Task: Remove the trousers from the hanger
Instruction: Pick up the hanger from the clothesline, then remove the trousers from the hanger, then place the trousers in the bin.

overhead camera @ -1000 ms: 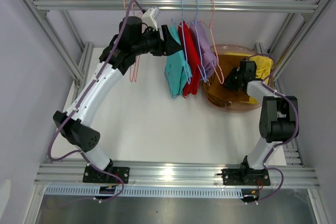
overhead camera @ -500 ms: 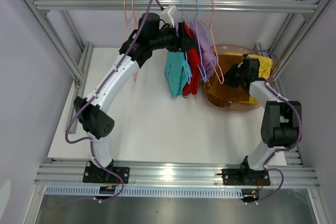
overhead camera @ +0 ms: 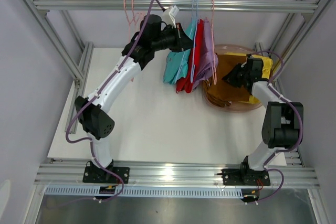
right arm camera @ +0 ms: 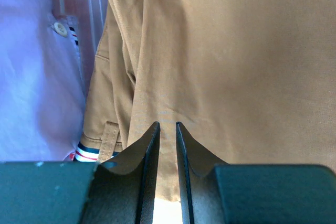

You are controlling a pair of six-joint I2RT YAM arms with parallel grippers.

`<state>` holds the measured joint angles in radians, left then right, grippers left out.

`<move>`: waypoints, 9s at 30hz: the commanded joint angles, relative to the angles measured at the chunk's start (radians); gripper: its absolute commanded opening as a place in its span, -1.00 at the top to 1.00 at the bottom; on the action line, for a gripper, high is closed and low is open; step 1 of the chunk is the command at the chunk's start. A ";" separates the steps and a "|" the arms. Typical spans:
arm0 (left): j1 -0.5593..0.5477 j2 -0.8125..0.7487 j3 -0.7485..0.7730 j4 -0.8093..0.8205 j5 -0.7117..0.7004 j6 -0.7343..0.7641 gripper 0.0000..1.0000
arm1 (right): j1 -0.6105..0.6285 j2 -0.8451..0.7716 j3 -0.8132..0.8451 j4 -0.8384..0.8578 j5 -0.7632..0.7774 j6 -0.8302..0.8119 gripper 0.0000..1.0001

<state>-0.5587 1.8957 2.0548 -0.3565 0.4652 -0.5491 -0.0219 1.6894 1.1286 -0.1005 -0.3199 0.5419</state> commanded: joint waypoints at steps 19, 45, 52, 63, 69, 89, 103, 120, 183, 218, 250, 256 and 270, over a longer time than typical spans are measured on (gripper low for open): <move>-0.014 -0.260 -0.068 0.094 -0.085 0.115 0.99 | -0.153 0.155 0.091 0.077 -0.126 0.081 0.69; -0.012 -0.230 0.126 0.018 -0.373 0.209 0.99 | 0.259 -0.399 -0.071 -0.129 -0.019 -0.112 0.35; -0.012 -0.309 0.067 0.002 -0.410 0.167 0.99 | 0.407 -0.632 -0.145 -0.209 0.074 -0.146 0.29; -0.130 -0.676 -0.502 0.107 -0.726 0.147 0.99 | 0.709 -0.755 -0.098 -0.329 0.289 -0.232 0.14; -0.219 -0.754 -0.660 0.102 -0.948 0.199 0.99 | 0.922 -0.771 -0.127 -0.299 0.465 -0.266 0.11; -0.208 -0.810 -0.832 0.051 -0.870 0.164 0.99 | 1.185 -0.286 0.122 -0.026 0.906 -0.494 -0.30; -0.167 -0.814 -0.841 0.014 -0.775 0.112 0.99 | 1.205 -0.146 0.164 0.058 0.851 -0.507 -0.44; -0.153 -0.810 -0.837 0.005 -0.737 0.117 0.99 | 1.125 -0.135 0.062 0.186 0.924 -0.560 -0.44; -0.064 -0.687 -0.812 -0.029 -0.666 0.106 0.99 | 1.217 -0.954 0.293 -0.131 1.544 -1.074 1.00; -0.119 -0.672 -0.771 -0.064 -0.596 0.130 0.99 | 0.241 -0.349 0.283 -0.056 0.996 -0.405 1.00; -0.119 -0.659 -0.752 -0.075 -0.539 0.133 0.99 | 0.106 -0.023 0.505 -0.085 0.802 -0.254 -0.99; -0.119 -0.661 -0.751 -0.076 -0.534 0.133 0.99 | 0.094 -0.193 0.277 0.022 0.682 -0.189 -0.99; -0.119 -0.670 -0.749 -0.076 -0.499 0.129 0.99 | 0.105 0.042 0.124 0.049 0.521 -0.126 -0.29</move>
<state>-0.6720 1.2385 1.2537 -0.4522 -0.0654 -0.4343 0.0711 1.5948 1.2350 -0.0174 0.2478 0.3813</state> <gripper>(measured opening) 0.014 0.644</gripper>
